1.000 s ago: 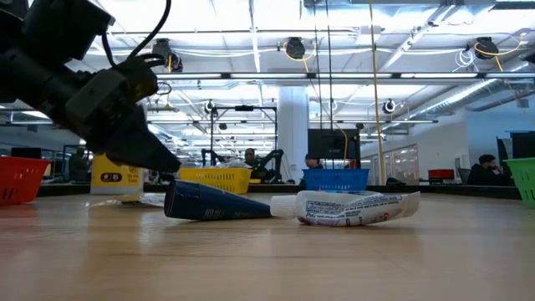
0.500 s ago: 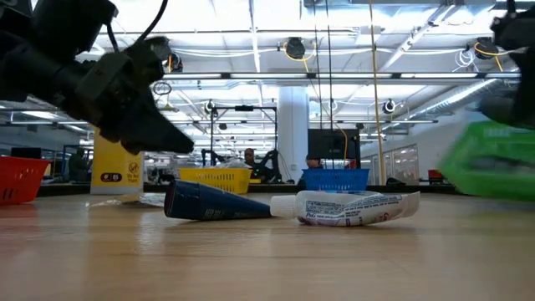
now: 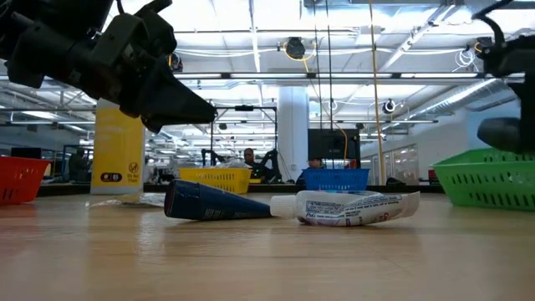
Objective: Pick & Place Travel size toiletries
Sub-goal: Put the gray deodorant into the green bin
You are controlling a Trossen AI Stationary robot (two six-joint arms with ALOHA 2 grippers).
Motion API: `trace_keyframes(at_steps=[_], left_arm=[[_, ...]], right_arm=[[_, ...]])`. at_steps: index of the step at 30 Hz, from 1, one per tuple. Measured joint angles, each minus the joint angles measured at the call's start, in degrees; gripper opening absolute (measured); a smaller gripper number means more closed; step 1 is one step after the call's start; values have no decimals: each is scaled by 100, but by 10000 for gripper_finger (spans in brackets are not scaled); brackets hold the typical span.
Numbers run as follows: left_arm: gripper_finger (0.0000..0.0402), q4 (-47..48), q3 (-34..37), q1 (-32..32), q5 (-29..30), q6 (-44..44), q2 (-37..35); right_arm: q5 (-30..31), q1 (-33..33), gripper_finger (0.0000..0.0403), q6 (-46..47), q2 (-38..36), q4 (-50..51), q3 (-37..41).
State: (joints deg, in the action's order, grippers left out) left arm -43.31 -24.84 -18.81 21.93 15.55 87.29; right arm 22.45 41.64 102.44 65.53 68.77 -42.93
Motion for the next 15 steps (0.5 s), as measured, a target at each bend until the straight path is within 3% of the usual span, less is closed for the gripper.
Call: trace_keyframes(at_steps=[10, 15], left_arm=[[72, 348, -2, 0, -68, 125, 2], [72, 352, -2, 4, -98, 87, 1]], right_arm=[[-818, -5, 250, -635, -2, -1142, 654], [-1113, -3, 276, -775, -65, -1692, 940]])
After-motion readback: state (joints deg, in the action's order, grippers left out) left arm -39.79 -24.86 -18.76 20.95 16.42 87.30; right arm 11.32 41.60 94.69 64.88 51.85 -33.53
